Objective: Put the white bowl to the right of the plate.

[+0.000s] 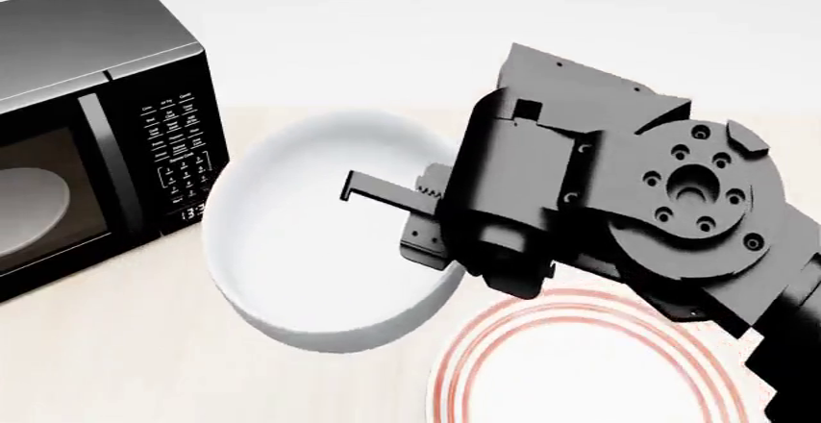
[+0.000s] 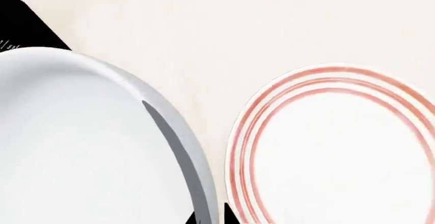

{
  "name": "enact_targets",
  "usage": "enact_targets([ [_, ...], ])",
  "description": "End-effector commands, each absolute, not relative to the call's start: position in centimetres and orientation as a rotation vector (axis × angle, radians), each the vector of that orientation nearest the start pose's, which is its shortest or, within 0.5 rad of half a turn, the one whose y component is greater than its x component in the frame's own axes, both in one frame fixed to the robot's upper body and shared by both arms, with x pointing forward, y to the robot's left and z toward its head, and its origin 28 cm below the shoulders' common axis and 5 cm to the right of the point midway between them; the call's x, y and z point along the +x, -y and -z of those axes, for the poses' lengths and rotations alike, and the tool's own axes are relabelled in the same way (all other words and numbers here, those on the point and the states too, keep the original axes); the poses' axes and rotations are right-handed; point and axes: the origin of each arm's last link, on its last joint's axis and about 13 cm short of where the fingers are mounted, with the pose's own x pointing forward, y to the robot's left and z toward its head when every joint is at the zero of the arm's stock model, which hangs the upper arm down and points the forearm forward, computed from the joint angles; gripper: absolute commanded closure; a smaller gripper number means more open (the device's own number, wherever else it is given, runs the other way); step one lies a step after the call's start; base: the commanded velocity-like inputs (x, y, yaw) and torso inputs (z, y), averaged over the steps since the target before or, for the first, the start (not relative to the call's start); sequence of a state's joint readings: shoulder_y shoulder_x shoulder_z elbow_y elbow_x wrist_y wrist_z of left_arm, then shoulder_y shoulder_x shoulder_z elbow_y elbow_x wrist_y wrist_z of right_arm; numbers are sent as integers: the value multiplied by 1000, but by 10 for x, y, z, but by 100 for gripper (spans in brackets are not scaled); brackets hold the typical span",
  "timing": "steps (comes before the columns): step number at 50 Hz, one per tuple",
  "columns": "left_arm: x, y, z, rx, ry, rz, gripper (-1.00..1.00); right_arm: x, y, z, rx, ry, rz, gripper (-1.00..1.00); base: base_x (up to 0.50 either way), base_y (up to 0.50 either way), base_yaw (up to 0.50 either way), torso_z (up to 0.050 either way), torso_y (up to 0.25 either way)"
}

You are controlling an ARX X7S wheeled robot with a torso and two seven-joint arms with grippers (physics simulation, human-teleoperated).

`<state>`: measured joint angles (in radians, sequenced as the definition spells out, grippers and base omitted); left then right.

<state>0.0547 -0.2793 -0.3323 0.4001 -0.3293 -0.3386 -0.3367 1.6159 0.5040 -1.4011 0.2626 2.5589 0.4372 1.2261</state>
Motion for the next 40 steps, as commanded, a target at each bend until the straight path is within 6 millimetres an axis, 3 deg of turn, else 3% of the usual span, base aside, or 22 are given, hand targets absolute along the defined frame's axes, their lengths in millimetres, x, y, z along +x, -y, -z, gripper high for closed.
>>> enact_targets([
  [1,190,-312,-89,-18,78,-527,-100,326,89,-318,408,-871,180,100,0,0,0,0,0],
  [18,192,-307,-85,2,68,-514,-100,340,160,-305,551,-851,367,100,0,0,0,0,1],
  [28,193,-305,-82,13,58,-509,-100,345,193,-289,637,-872,440,100,0,0,0,0,0],
  [40,197,-303,-81,19,50,-497,-100,344,230,-286,728,-865,548,100,0,0,0,0,1],
])
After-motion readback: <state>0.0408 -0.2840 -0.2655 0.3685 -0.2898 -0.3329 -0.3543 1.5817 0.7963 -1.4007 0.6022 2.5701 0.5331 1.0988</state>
